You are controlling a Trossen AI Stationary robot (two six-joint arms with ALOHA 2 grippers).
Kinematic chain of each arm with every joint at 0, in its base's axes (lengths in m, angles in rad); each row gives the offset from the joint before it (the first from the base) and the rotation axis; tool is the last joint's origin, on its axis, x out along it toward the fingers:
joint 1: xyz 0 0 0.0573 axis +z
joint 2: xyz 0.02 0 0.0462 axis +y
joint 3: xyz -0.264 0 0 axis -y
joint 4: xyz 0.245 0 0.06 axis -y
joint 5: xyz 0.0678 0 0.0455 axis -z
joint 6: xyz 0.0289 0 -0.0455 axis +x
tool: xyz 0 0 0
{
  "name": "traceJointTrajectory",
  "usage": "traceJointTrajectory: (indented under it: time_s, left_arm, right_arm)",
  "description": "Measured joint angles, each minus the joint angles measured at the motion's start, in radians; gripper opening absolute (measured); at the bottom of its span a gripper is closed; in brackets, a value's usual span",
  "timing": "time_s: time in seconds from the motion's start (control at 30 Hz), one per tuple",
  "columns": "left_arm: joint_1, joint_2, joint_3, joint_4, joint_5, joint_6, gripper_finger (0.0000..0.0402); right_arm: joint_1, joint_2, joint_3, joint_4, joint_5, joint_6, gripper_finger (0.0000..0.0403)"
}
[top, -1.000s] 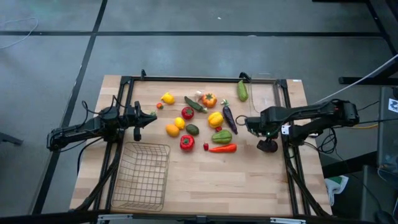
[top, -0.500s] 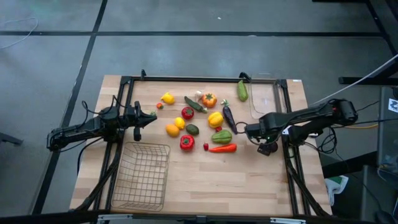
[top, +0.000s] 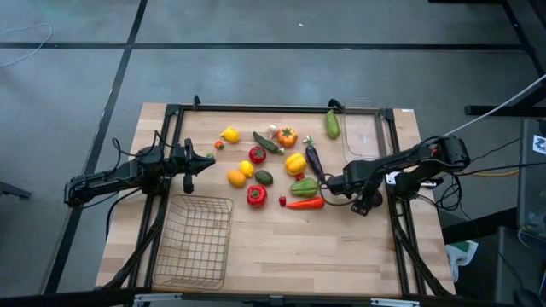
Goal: Sort produce into baskets
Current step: Put the purple onion into the transparent bin
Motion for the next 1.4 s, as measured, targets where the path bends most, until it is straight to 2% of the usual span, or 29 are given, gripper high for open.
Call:
traceJointTrajectory:
  time_s: [0.57, 0.9, 1.17, 1.4]
  left_arm:
    - [0.000, 0.000, 0.000, 0.000, 0.000, 0.000, 0.0011]
    - [0.000, 0.000, 0.000, 0.000, 0.000, 0.000, 0.0011]
    - [0.000, 0.000, 0.000, 0.000, 0.000, 0.000, 0.0011]
    - [0.000, 0.000, 0.000, 0.000, 0.000, 0.000, 0.0011]
  right_arm:
    - [0.000, 0.067, -0.044, 0.035, -0.037, -0.026, 0.0328]
    - [0.000, 0.067, -0.044, 0.025, -0.036, -0.024, 0.0259]
    - [-0.001, 0.067, -0.018, 0.021, -0.035, -0.031, 0.0269]
    - [-0.001, 0.067, 0.079, -0.016, -0.034, -0.086, 0.0266]
